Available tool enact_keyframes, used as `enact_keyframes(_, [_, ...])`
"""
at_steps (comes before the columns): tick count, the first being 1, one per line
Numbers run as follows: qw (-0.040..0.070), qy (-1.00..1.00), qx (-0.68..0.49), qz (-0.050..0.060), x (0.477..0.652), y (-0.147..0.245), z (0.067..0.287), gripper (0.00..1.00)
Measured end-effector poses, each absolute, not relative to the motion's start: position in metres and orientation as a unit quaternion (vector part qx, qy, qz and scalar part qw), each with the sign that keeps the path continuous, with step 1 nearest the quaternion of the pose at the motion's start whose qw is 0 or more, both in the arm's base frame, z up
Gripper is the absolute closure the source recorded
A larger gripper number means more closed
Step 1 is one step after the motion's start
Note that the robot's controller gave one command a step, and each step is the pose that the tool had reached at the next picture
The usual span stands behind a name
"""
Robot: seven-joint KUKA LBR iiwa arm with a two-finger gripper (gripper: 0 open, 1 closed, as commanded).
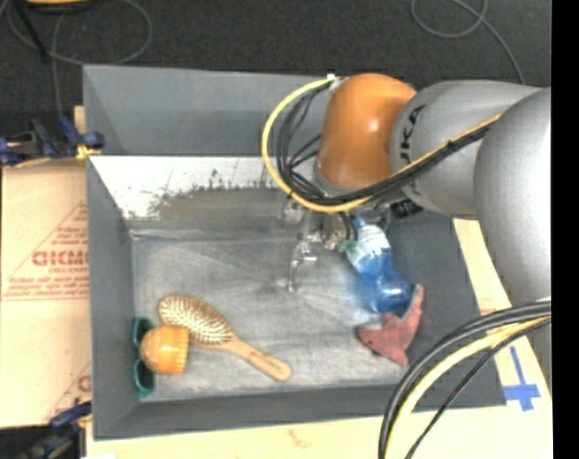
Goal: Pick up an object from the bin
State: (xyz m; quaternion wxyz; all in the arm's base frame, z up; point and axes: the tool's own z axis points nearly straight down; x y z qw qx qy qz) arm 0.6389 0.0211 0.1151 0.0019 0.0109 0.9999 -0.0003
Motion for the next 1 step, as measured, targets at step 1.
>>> enact_keyframes(1, [0.001, 1.0, -0.016, 0.0, 0.6011, 0.0478, 0.1323, 0.0])
